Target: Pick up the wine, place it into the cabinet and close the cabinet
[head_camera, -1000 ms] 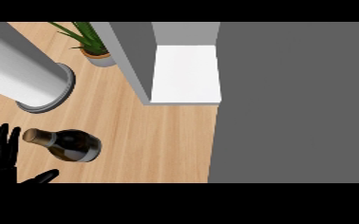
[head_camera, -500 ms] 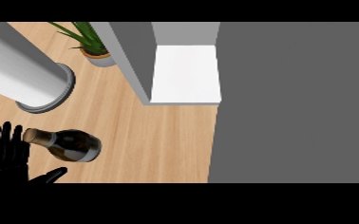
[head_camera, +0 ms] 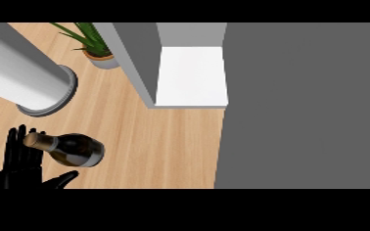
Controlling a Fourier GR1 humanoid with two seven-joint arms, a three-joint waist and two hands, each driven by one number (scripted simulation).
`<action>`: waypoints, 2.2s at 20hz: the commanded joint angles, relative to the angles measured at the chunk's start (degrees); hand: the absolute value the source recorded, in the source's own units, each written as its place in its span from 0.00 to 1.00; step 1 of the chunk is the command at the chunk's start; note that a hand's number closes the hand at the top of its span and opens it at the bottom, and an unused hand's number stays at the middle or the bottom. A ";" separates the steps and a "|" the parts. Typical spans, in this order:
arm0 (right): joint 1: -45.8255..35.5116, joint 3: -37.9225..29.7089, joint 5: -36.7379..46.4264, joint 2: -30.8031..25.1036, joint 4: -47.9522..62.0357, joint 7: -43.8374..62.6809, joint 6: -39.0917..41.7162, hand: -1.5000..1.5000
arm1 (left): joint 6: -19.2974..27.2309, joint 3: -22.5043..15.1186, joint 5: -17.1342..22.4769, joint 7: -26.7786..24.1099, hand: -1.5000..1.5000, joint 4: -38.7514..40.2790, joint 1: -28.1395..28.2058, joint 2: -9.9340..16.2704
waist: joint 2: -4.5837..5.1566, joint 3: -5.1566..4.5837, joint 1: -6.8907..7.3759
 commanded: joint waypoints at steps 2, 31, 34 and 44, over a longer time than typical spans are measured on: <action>-3.47 -4.35 -8.06 -2.48 -9.23 8.93 -0.73 0.00 | -0.54 1.36 -0.48 -1.81 0.00 6.36 -3.50 1.66 | 0.00 -0.02 -0.18; -0.60 -2.69 -4.82 0.09 -8.58 6.02 -0.45 0.00 | -7.20 2.11 0.45 -16.57 0.00 28.26 -11.87 1.93 | -0.02 0.01 -0.20; 1.40 2.02 -1.36 1.14 -10.01 6.41 -0.70 0.00 | -11.07 1.76 0.81 -18.56 1.00 35.00 -14.28 2.43 | 0.00 -0.03 -0.48; 0.39 -3.27 -5.31 -0.41 -10.29 7.22 -0.13 0.00 | -11.37 -5.16 -6.24 -19.46 1.00 29.45 -12.46 3.49 | -0.15 0.03 -0.17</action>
